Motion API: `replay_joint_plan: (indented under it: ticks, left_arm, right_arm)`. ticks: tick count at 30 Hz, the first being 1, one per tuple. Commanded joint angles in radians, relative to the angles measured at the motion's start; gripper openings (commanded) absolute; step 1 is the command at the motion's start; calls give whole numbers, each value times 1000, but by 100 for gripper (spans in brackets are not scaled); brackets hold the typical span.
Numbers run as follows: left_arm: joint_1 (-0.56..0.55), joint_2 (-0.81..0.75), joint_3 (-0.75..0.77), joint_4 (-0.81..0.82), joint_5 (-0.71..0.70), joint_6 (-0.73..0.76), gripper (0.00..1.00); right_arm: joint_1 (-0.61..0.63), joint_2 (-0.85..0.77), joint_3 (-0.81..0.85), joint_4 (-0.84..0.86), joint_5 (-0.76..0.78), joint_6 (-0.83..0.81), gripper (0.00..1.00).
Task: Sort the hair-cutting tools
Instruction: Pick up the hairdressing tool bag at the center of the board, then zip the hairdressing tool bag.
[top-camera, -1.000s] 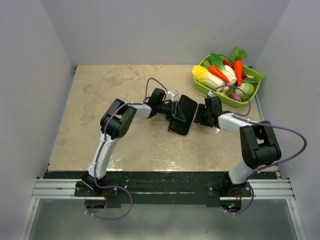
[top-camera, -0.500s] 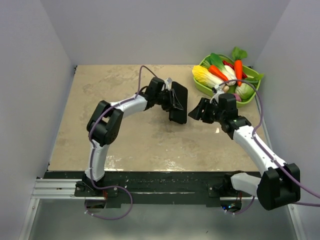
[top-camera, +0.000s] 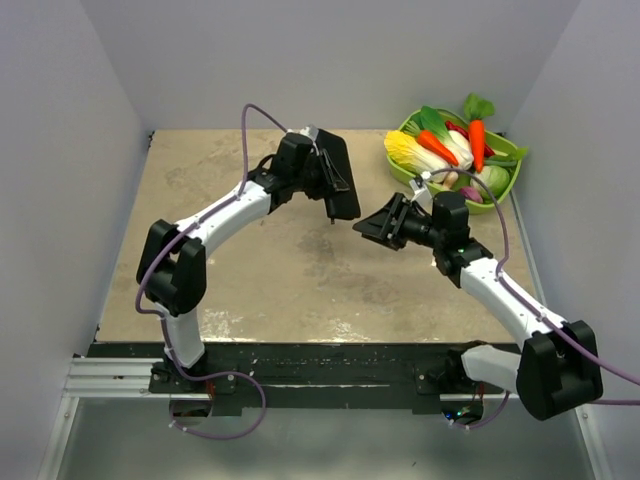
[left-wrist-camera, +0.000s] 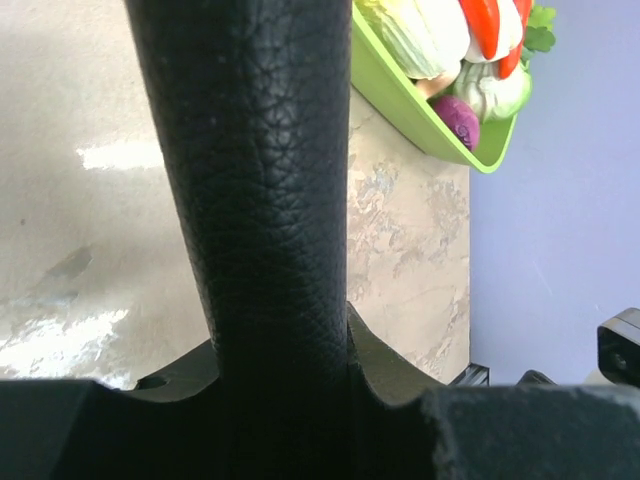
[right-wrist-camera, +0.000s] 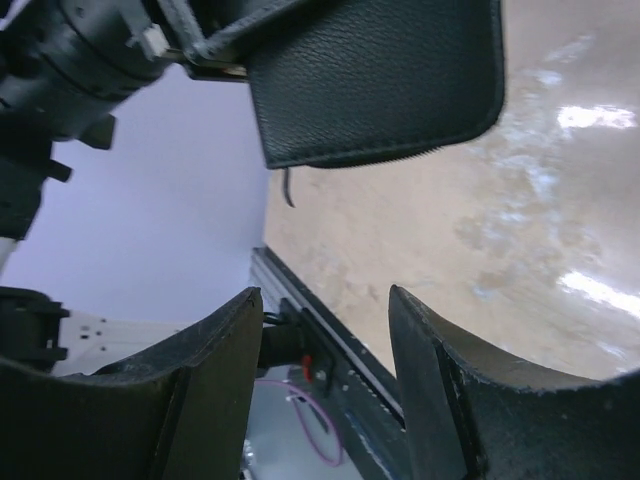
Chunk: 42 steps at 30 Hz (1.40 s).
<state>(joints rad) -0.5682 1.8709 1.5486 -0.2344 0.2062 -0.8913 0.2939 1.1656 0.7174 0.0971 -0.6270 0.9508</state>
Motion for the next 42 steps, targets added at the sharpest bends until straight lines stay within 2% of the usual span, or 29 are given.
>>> replay_joint_plan:
  ticks: [1,8,17,34,41,42]
  left_arm:
    - [-1,-96,-16,44,-54,-15,21]
    - [1,-136,-31,44,-60,-9,22]
    - [1,-162,-44,38,-48,6,26]
    - [2,-182,-51,40,-34,8,26]
    - [4,-174,-50,43,-28,9,26]
    - [2,-173,-50,43,-28,9,26]
  right_arm:
    - [63,22,33,179,-21,130,57]
    - [171,80,77,210,79,164,56]
    - [192,124,103,214,130,163,51]
    - [238,184,128,297,197,183,45]
    - [248,190,119,325,231,201,33]
    - [249,193,119,326,230,201,25]
